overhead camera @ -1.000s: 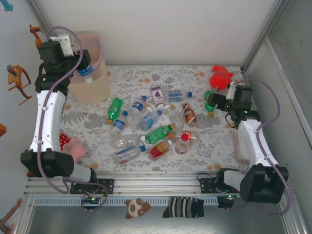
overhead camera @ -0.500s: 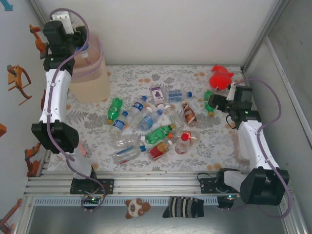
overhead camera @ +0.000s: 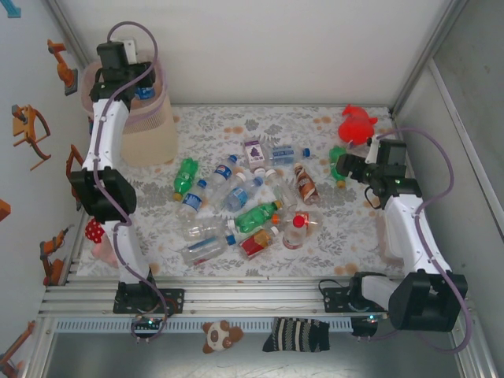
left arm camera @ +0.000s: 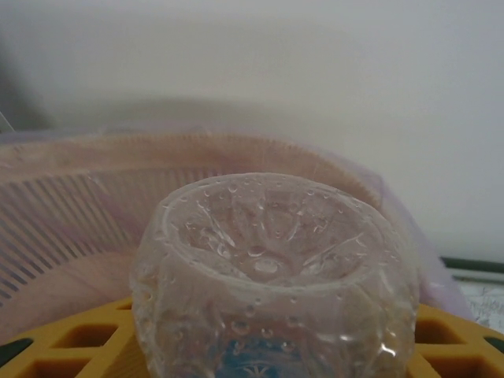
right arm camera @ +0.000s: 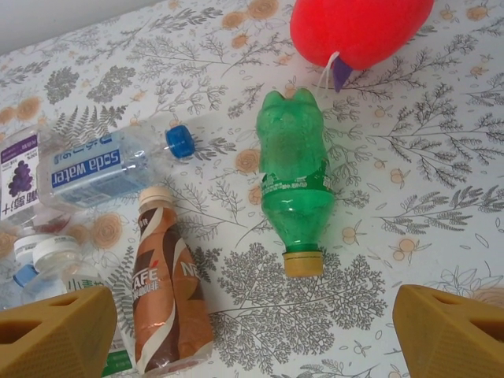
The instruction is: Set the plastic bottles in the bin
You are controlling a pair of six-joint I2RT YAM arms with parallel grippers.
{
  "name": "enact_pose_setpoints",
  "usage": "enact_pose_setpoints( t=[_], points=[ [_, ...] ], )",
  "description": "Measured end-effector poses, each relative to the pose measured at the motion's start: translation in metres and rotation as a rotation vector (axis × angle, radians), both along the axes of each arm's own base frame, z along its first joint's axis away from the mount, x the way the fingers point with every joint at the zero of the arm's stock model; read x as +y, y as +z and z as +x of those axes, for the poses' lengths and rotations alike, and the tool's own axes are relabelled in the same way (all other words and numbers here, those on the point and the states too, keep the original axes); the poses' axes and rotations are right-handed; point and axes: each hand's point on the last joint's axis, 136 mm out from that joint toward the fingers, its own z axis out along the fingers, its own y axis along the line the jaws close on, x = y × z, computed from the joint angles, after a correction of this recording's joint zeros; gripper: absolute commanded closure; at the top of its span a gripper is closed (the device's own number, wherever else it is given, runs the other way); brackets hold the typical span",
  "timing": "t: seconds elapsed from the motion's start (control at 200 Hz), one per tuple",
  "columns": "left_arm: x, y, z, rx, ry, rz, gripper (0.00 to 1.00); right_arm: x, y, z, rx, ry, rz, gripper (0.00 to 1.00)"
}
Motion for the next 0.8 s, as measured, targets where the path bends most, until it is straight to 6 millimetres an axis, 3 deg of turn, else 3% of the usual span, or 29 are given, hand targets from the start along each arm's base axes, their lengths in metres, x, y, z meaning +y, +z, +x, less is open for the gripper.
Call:
enact_pose_setpoints(
  t=[0.431, 0.796],
  points=[
    [0.012, -0.073, -0.022, 0.334, 0.025, -0.026, 0.45, 0.005, -0.006, -0.003, 0.027, 0.013, -0.002, 0.11],
    [0.004, -0.131, -0.032, 0.518, -0.024, -0.077, 0.45, 0.012, -0.021, -0.002, 0.064, 0.026, 0.006, 0.11]
  ],
)
